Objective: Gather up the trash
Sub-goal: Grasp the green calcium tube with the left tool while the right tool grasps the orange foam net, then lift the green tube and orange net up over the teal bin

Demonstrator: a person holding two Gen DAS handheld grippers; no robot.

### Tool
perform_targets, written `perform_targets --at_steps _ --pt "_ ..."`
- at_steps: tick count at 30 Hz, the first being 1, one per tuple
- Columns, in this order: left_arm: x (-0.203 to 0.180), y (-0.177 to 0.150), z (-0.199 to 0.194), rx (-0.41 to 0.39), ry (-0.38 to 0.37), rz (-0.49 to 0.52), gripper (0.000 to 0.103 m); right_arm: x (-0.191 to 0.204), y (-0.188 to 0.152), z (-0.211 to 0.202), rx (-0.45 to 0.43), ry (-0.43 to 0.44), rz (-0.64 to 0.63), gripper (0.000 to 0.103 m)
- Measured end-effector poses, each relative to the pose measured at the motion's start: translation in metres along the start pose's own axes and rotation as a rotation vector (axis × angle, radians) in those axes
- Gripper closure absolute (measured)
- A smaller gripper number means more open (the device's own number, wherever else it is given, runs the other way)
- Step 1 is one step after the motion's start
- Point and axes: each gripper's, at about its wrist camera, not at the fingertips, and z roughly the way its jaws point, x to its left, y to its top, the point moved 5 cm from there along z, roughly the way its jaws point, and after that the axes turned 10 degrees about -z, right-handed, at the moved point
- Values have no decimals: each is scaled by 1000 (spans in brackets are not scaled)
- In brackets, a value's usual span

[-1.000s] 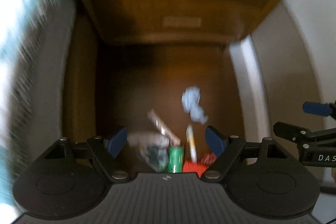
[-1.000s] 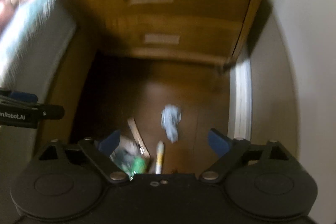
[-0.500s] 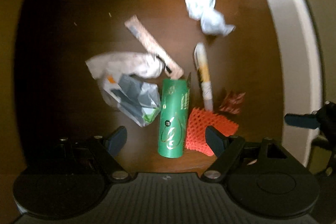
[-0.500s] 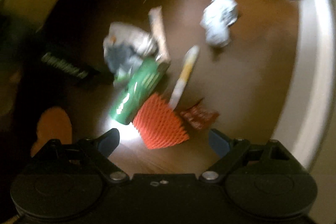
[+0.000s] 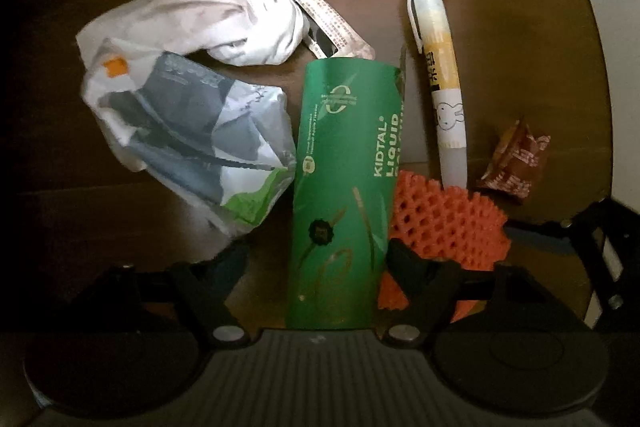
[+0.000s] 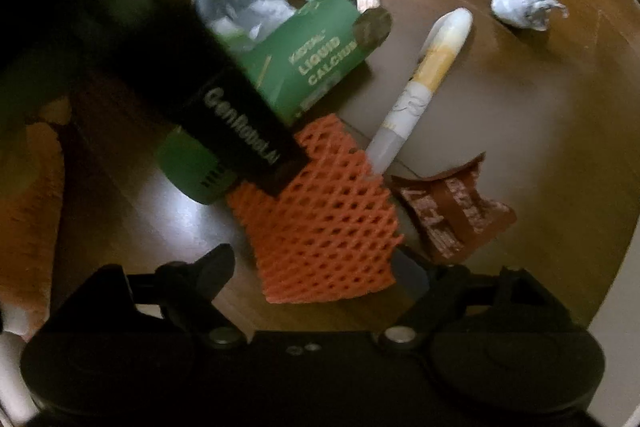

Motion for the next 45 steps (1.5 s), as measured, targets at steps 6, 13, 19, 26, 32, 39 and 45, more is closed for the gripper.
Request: perform_targets --at_steps 6,13,19,26,32,39,45 --pt "-1 -1 -2 7 -46 -26 53 4 -4 5 -20 -57 -3 39" --pt "0 -6 -23 0 -39 -30 54 -3 -15 -10 -8 -74 56 91" --pt "0 -11 -75 -3 -40 -24 55 -2 -25 -58 -15 -67 132 93" --pt "-5 -5 -171 -35 -60 -44 55 -11 -19 -161 -47 -97 274 93" --pt "-5 0 -278 -105 -78 -40 55 -23 8 -270 -112 -126 367 93" --pt "-15 13 -428 -256 -85 7 55 -35 51 -414 -243 -168 397 93" --pt "-22 24 -547 -365 -113 4 55 -41 82 -520 -344 -206 387 93"
